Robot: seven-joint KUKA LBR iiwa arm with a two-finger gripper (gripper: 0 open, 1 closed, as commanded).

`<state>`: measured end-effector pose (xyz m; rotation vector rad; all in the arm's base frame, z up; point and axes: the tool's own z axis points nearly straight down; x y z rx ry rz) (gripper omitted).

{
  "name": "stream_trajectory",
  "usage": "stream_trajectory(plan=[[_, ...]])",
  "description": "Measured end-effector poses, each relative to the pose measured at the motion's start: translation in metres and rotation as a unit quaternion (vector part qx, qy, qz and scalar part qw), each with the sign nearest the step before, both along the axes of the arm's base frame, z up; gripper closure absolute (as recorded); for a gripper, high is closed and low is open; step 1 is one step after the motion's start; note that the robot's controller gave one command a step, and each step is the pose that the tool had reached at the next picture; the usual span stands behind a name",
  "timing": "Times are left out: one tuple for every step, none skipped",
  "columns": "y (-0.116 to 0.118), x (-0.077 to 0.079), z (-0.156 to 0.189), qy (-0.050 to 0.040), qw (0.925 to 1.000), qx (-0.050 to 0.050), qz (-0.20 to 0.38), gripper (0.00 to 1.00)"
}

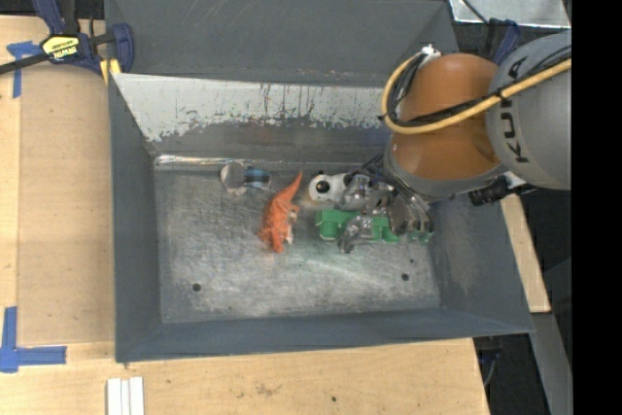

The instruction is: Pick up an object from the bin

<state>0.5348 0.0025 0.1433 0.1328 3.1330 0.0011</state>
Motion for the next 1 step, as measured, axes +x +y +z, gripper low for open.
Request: stream_trajectory(plan=[[0.0,-0.0003,0.0048,0.0016,1.0,0.0,0.0,1.0]])
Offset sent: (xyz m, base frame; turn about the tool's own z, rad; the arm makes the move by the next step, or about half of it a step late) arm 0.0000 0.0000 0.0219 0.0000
